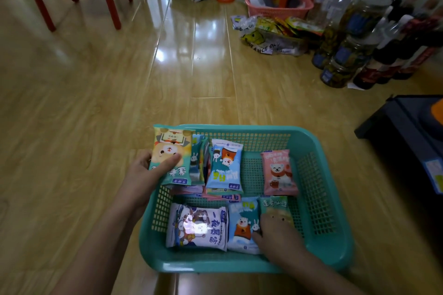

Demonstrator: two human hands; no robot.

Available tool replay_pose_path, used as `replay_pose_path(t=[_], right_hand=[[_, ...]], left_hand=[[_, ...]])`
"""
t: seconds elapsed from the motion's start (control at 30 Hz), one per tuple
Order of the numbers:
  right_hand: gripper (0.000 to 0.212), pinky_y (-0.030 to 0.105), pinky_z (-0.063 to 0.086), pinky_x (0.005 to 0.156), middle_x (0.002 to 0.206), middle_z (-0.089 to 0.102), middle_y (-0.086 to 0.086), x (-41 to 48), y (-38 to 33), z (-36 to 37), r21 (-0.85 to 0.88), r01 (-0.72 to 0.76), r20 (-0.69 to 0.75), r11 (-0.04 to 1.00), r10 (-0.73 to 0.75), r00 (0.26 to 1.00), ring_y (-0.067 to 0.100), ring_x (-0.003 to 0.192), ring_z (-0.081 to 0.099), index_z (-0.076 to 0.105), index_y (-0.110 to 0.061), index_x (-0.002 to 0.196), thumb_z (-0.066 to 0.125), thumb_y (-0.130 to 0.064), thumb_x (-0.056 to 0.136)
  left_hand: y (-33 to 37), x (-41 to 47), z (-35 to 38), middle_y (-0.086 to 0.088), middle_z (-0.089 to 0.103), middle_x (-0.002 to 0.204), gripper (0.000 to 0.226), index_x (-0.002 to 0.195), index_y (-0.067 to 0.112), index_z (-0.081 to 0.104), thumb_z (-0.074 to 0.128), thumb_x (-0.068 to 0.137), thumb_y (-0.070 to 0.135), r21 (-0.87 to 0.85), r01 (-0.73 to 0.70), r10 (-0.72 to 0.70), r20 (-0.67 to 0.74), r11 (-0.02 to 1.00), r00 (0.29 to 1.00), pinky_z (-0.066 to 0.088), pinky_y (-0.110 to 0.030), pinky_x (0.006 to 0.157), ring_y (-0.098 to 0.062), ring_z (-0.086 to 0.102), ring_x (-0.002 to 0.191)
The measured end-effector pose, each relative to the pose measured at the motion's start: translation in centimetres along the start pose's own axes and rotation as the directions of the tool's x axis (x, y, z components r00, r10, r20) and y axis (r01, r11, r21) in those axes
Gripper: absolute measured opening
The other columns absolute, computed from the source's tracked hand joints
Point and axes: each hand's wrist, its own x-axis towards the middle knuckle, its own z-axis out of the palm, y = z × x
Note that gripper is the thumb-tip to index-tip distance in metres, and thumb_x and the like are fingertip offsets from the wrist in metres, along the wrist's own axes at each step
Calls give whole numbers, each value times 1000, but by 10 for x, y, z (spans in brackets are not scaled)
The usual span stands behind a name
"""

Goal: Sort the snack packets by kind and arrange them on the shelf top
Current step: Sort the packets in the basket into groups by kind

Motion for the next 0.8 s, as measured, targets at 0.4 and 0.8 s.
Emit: replay_pose_path(t=[0.4,0.8], right_hand=[[10,30,53,75,85,64,-10,-3,9,-27,122,54,-171,991,-33,985,7,79,62,53,-31,85,52,-38,92],[22,31,48,76,97,60,-9,-15,-8,-45,740,233,-236,631,-81,968,10,84,58,55,-33,93,34,-36,98]], left_hand=[[2,-22,-20,-14,72,89,49,106,14,61,71,58,22,74,-15,-13,364,997,931,56,-25,57,-21,69,68],[-36,-41,30,-21,69,99,33,102,2,59,74,74,8,360,-114,-102,528,926,843,51,-44,83,-28,65,90]])
